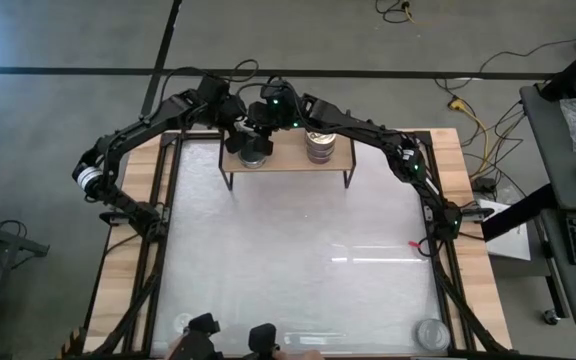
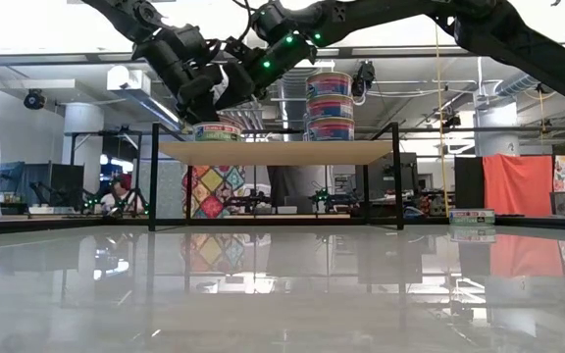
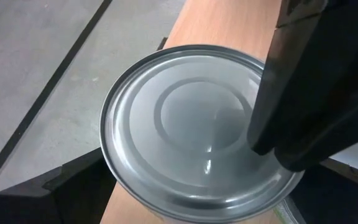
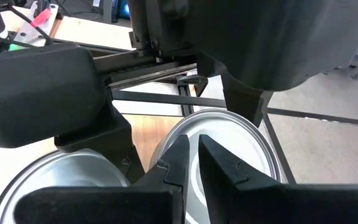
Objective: Stack canned seafood by type on shelf
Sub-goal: Stack the green tuna can on top of the other green tuna can on the shelf
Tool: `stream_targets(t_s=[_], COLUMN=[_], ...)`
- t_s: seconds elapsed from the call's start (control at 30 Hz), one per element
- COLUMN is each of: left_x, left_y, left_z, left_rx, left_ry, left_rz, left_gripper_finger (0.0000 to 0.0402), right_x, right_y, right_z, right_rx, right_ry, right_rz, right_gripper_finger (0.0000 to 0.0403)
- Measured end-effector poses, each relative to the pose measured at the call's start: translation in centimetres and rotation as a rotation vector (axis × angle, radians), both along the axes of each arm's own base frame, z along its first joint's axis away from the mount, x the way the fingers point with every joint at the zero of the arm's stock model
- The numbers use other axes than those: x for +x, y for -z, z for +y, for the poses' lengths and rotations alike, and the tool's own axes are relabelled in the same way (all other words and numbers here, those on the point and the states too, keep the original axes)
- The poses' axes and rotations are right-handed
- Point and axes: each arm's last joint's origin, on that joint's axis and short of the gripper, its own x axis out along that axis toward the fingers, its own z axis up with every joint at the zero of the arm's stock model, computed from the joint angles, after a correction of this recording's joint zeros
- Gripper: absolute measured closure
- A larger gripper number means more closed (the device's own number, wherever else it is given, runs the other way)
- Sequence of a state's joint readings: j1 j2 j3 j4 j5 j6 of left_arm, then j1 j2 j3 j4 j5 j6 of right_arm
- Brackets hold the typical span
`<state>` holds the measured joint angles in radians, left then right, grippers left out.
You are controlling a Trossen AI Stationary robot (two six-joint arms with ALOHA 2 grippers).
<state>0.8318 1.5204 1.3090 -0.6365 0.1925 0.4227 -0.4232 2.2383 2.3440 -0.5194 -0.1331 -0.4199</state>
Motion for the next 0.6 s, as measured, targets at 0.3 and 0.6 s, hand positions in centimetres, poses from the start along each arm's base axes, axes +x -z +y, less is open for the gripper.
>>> stream_targets(t_s=[0.3, 0.6], left_x=[0.02, 0.01], left_y=[0.00, 0.02], left_z=[0.00, -0.03], left_rx=[-0.032, -0.045], left_ry=[-0.034, -0.043], left_rz=[-0.022, -0.026], left_gripper_finger=[0.0002, 0.0002], right_x=[0.00, 0.03], right_y=[-0.01, -0.07], right_z=[0.00, -0.01], right_rx=[-0.001, -0.003], right_ry=[-0.001, 0.000], right_rz=[0.000, -0.007], right_gripper_finger=[0.0374, 0.0374])
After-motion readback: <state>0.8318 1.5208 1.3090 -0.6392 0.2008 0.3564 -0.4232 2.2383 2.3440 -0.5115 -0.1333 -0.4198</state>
